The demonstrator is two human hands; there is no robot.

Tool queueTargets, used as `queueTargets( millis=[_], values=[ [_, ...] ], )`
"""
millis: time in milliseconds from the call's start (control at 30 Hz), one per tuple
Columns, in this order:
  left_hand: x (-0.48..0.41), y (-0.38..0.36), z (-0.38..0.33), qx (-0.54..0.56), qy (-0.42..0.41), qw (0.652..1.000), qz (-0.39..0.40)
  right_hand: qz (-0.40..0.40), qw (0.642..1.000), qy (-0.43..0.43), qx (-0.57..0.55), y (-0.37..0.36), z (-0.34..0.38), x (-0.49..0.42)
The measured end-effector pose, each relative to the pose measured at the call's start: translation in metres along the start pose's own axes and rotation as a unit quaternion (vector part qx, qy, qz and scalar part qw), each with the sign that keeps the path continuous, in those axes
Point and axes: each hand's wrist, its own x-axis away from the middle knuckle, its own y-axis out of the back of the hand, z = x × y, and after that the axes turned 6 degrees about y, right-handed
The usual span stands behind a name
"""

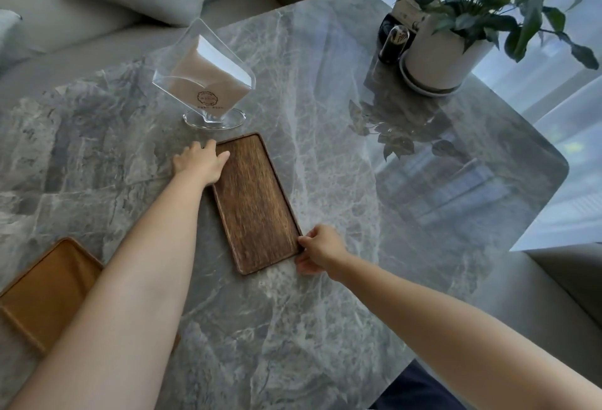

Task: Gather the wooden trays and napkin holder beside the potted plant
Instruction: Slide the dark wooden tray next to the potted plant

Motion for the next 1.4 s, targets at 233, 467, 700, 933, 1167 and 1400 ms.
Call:
queueTargets(
  millis=[233, 467, 700, 933, 1167, 1400],
  values=[
    [0.002, -0.006, 0.005, 0.065, 0.042, 0.997, 0.023, -0.027, 1.0, 0.005, -0.002, 0.002, -0.005, -0.001],
    [0.019, -0.017, 0.016, 0.118, 0.092, 0.989, 0.023, -0.049, 0.998, 0.026, 0.013, 0.015, -0.01, 0.002],
    [0.041, -0.013, 0.01, 0.157, 0.119, 0.98, 0.014, -0.037, 0.997, 0.063, 0.028, 0.048, -0.01, 0.005],
    [0.046, 0.011, -0.038, 0.192, 0.107, 0.976, 0.005, -0.054, 0.992, 0.106, 0.036, 0.108, 0.005, 0.004],
    [0.027, 0.03, -0.117, 0.213, 0.074, 0.974, 0.005, -0.101, 0.988, 0.113, 0.0, 0.186, 0.018, -0.013],
    [0.001, 0.049, -0.201, 0.187, 0.076, 0.979, 0.002, -0.112, 0.988, 0.107, -0.01, 0.254, 0.029, -0.051]
  ],
)
